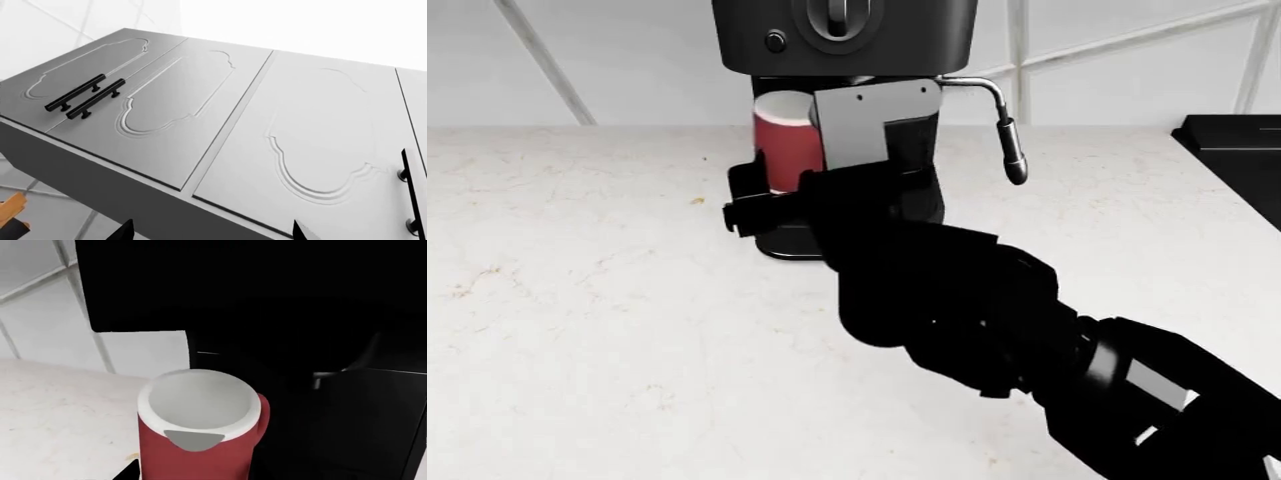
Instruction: Pick the mug from under the coffee machine dispenser and place it on the counter.
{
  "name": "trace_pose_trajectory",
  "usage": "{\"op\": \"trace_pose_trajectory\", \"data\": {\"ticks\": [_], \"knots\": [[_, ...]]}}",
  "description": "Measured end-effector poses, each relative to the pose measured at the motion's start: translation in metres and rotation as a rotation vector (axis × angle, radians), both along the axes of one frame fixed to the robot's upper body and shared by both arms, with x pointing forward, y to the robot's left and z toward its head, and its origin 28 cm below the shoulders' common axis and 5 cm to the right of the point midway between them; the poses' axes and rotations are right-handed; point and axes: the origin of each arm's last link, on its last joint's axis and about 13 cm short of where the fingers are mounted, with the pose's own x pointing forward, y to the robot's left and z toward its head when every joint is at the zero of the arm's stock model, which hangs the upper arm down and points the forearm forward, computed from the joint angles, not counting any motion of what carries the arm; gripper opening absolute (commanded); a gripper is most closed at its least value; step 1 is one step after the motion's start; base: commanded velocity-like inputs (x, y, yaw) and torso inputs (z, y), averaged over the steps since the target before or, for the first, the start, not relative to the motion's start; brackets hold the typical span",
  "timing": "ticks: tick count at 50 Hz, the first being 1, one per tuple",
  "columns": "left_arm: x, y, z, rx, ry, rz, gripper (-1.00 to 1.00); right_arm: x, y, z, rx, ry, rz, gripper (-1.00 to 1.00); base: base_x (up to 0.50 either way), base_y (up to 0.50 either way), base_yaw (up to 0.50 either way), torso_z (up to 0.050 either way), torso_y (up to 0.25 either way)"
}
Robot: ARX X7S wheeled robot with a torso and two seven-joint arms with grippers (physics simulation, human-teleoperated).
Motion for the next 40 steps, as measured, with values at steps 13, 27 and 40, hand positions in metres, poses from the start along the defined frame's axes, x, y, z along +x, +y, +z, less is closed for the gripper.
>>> {"op": "trace_pose_trajectory", "data": {"ticks": [13,27,40], "knots": [[-0.001,0.000,0.000,-0.002,-0.003,0.002,1.00,-0.009,0.003,0.003,0.025,-0.007,0.054,-1.00,0.00,0.00,0.00,0.000,0.000],[-0.001,0.001,-0.001,-0.002,-0.004,0.003,1.00,-0.020,0.005,0.003,0.034,-0.011,0.109,-1.00,0.00,0.00,0.00,0.000,0.001],[-0.002,0.001,-0.001,-0.003,-0.006,0.005,1.00,-0.031,0.006,0.002,0.045,-0.014,0.159,-1.00,0.00,0.00,0.00,0.000,0.000]]}}
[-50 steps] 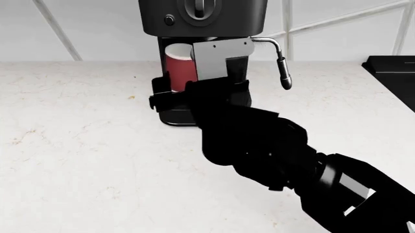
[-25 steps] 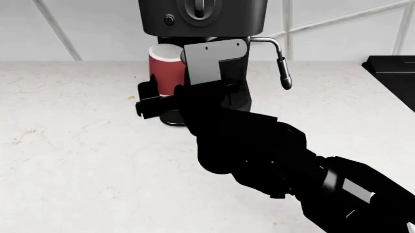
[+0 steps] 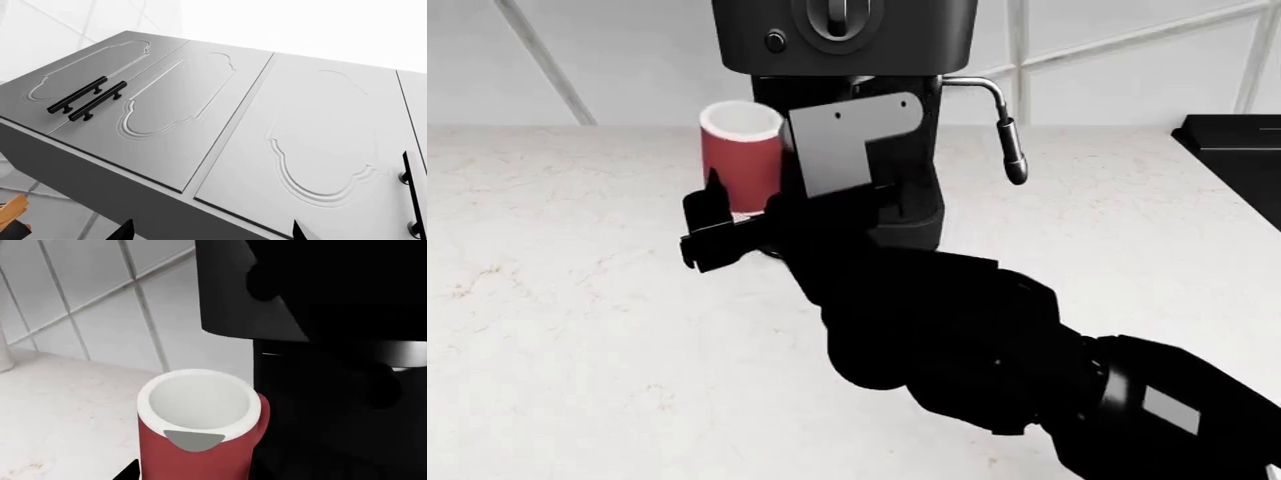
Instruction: Pick the mug from under the coffee machine dispenser and place it on the counter.
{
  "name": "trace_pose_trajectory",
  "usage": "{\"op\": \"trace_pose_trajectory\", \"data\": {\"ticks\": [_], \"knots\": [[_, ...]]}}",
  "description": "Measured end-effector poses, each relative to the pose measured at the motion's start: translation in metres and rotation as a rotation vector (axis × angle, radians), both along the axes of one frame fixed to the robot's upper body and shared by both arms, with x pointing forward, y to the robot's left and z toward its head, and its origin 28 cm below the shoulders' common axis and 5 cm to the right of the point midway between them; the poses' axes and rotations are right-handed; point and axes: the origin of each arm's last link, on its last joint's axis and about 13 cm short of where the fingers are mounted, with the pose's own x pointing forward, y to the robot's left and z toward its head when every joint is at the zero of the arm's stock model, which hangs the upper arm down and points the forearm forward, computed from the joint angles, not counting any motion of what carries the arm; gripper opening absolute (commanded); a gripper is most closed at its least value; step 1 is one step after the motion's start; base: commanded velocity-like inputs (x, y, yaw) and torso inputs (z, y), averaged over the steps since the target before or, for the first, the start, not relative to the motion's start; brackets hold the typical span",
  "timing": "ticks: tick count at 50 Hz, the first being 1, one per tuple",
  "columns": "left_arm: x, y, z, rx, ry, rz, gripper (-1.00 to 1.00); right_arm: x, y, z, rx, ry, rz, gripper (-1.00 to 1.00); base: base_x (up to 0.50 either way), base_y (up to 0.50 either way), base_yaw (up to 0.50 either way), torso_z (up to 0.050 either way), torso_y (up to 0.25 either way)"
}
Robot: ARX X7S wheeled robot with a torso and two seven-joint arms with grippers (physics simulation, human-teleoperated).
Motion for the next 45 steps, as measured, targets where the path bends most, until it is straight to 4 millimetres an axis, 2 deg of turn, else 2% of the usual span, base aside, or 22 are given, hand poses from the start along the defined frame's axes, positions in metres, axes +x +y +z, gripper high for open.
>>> {"op": "trace_pose_trajectory", "data": {"ticks": [26,45], "knots": [[0.000,0.000,0.000,0.000,-0.002,0.003,1.00,-0.021,-0.010,0.004,0.065,-0.015,0.096,-1.00,0.00,0.00,0.00,0.000,0.000],[-0.001,0.000,0.000,-0.001,-0.004,0.005,1.00,-0.033,-0.014,-0.002,0.055,-0.015,0.154,-1.00,0.00,0.00,0.00,0.000,0.000]]}}
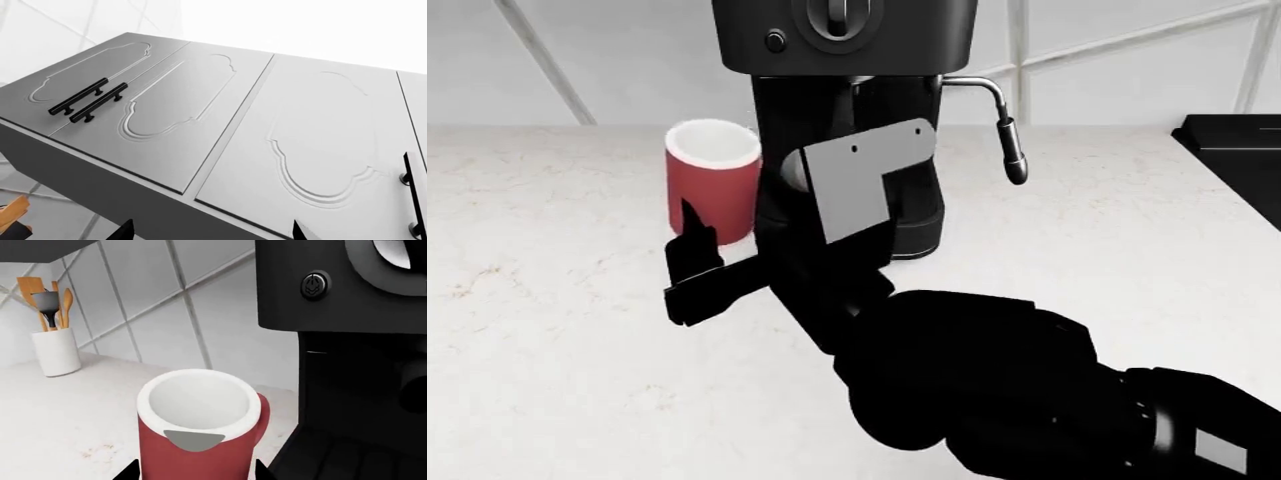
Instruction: Pick the mug from under the coffee machine dispenser and place it on the counter.
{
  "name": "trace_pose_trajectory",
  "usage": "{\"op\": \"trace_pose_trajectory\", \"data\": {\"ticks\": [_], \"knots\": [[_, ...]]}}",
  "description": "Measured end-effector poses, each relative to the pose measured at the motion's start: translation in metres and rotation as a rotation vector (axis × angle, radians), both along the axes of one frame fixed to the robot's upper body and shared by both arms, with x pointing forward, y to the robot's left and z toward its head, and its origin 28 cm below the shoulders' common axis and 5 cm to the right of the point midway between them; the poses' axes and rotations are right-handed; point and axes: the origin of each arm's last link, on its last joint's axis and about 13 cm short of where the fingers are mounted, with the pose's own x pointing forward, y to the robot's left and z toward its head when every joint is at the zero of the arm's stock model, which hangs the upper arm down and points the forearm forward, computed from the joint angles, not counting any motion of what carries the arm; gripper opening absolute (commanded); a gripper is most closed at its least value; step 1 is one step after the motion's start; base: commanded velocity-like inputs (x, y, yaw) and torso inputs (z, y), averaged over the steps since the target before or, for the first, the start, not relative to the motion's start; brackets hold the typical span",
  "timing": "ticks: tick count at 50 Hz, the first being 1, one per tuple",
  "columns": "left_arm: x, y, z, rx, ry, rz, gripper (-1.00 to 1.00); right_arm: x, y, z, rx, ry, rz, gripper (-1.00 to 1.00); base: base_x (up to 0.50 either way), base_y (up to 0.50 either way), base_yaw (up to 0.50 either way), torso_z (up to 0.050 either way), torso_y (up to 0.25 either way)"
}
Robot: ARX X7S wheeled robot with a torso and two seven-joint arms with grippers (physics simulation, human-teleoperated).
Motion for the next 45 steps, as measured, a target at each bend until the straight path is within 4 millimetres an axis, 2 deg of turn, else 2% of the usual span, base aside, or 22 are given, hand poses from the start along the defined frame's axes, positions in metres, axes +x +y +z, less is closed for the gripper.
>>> {"op": "trace_pose_trajectory", "data": {"ticks": [23,45], "knots": [[0.000,0.000,0.000,0.000,-0.002,0.002,1.00,-0.018,-0.003,-0.015,-0.041,0.003,0.058,-1.00,0.00,0.00,0.00,0.000,0.000],[0.000,0.000,0.000,0.000,-0.001,0.003,1.00,-0.024,-0.007,-0.031,-0.113,0.033,0.057,-1.00,0.00,0.00,0.00,0.000,0.000]]}}
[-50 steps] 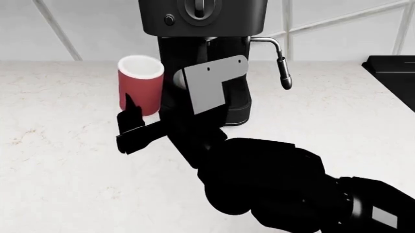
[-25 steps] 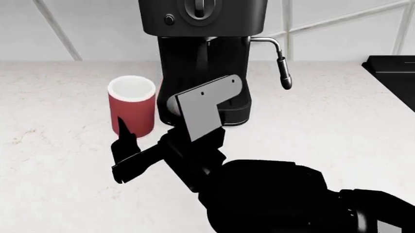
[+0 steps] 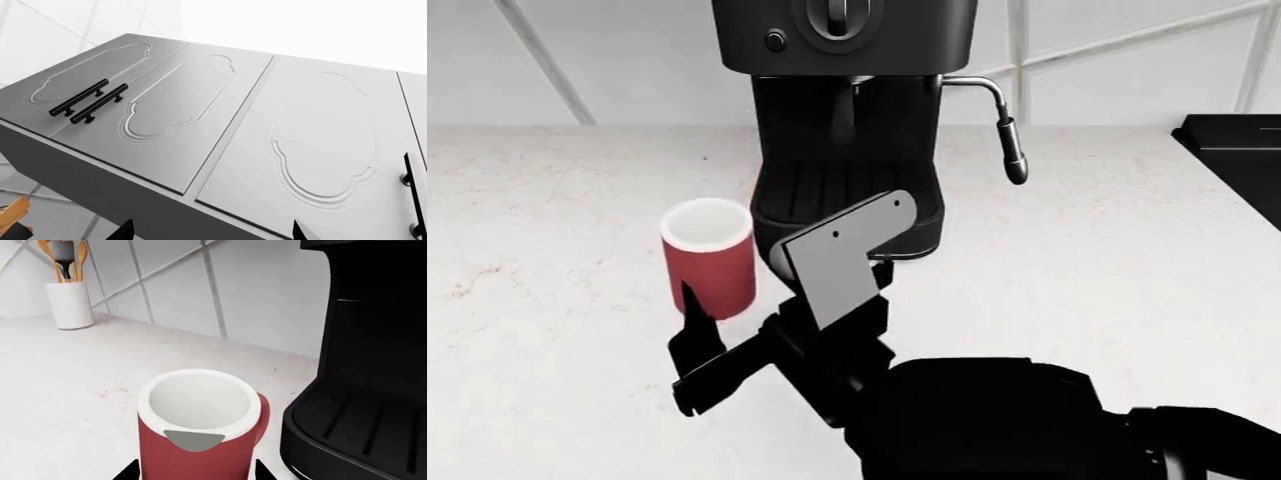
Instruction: Pick the mug from under the coffee machine dispenser and place it on the counter.
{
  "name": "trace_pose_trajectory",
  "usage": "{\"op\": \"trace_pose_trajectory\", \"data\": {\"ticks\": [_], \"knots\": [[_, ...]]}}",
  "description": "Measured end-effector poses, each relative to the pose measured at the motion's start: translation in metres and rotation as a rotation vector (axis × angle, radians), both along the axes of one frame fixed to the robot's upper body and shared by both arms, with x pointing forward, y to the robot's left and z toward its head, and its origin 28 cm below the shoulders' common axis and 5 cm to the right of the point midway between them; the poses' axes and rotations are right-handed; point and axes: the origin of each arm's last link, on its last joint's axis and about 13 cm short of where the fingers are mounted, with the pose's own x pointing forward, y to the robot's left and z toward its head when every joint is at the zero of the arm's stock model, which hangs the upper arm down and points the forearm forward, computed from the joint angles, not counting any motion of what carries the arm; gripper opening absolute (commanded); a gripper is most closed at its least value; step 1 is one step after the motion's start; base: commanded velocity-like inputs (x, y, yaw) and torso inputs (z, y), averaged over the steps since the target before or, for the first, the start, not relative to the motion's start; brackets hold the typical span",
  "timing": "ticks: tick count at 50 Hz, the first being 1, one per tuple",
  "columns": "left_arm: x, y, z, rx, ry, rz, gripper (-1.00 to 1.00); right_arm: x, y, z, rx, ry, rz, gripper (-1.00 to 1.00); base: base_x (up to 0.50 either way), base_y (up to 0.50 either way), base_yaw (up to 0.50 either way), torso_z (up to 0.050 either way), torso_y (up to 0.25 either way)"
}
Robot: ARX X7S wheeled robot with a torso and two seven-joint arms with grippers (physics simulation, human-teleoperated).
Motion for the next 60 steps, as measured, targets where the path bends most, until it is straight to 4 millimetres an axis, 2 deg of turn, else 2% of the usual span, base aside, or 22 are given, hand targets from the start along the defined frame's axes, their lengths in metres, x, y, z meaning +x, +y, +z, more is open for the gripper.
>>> {"op": "trace_pose_trajectory", "data": {"ticks": [34,60], "knots": [[-0.001,0.000,0.000,0.001,-0.003,0.003,1.00,0.001,-0.003,-0.022,-0.057,0.044,-0.011,-1.00,0.00,0.00,0.00,0.000,0.000],[-0.001,0.000,-0.001,0.001,-0.005,0.004,1.00,0.002,-0.002,-0.032,-0.098,0.047,-0.001,-1.00,0.00,0.00,0.00,0.000,0.000]]}}
